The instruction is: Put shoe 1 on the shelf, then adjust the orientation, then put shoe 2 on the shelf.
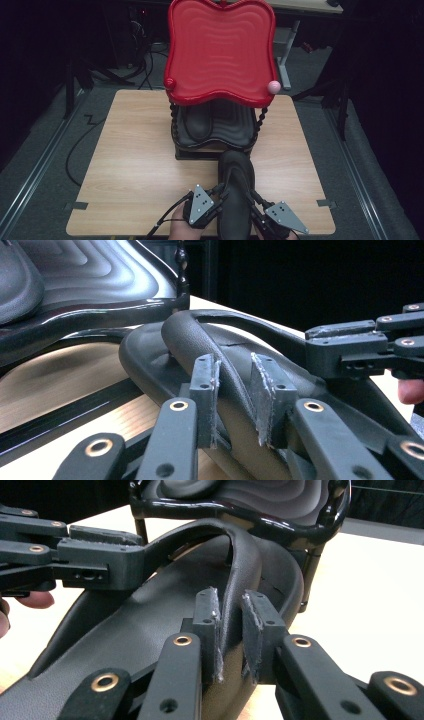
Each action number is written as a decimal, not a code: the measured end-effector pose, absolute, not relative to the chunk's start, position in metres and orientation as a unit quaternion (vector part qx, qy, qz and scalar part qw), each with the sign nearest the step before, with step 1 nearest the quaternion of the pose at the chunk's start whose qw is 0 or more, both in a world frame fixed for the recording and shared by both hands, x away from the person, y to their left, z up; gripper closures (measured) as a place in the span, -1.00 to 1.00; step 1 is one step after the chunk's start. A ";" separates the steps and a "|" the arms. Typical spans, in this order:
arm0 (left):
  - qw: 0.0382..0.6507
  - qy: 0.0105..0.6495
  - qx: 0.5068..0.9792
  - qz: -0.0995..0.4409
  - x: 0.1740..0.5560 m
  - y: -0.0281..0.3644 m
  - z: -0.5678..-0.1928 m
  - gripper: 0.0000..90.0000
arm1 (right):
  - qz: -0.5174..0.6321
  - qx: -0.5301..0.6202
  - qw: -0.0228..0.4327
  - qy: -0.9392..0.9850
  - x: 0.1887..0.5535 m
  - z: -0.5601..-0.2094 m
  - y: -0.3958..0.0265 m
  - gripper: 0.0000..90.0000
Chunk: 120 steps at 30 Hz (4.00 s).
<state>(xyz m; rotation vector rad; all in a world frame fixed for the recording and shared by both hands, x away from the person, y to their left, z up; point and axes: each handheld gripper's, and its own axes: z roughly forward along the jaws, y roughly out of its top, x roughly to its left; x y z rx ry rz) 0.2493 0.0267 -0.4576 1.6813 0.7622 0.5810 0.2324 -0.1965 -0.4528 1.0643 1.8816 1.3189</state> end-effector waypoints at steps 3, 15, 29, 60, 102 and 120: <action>0.569 0.324 0.714 0.250 0.242 0.030 -0.457 0.62 | 0.499 0.394 0.298 0.712 0.227 -0.451 -0.194 0.72; 0.580 0.319 0.700 0.268 0.226 0.038 -0.448 0.62 | 0.509 0.366 0.312 0.714 0.216 -0.443 -0.189 0.72; 0.587 0.306 0.687 0.299 0.247 0.045 -0.424 0.62 | 0.526 0.350 0.327 0.703 0.234 -0.427 -0.179 0.73; 0.562 0.343 0.669 0.344 0.371 0.035 -0.416 0.63 | 0.507 0.378 0.371 0.680 0.363 -0.408 -0.164 0.74; 0.524 0.402 0.654 0.369 0.378 0.022 -0.418 0.81 | 0.486 0.308 0.280 0.768 0.250 -0.479 -0.126 1.00; 0.528 0.411 0.647 0.367 0.379 0.023 -0.419 0.82 | 0.486 0.310 0.284 0.766 0.264 -0.484 -0.116 1.00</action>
